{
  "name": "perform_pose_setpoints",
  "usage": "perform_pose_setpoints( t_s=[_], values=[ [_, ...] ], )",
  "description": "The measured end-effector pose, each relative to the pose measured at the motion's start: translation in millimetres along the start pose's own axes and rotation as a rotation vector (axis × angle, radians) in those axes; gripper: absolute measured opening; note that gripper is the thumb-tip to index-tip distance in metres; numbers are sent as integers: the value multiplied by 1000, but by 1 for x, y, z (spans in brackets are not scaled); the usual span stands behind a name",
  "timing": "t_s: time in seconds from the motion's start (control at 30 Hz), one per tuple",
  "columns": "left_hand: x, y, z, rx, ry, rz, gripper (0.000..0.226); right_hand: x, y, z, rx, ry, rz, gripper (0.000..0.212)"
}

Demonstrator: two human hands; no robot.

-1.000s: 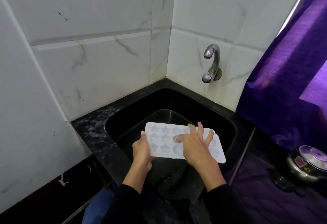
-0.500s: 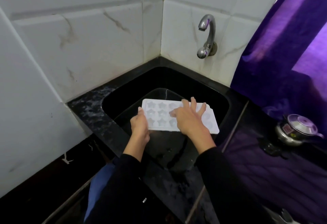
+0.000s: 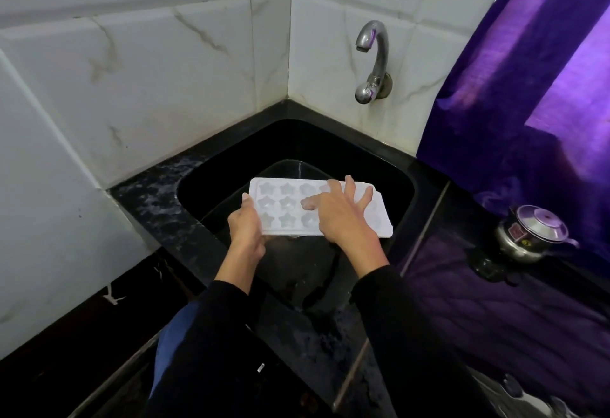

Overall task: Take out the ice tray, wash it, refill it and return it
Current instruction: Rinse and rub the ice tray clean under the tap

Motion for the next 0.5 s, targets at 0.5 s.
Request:
perform_pose_setpoints(
  t_s=[0.5],
  values=[
    [-3,-4,0,-1,-14,4,36,7,-2,-1,6,92,-48,69]
  ],
)
Point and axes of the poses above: each hand's wrist, its own z-axis away from the middle knuckle, its own x-axis out of the palm, y = z × x, the point moved 4 cm from there along -z, towards the middle knuckle, and after that the axes turned 7 degrees about z, right-handed, at the moved point
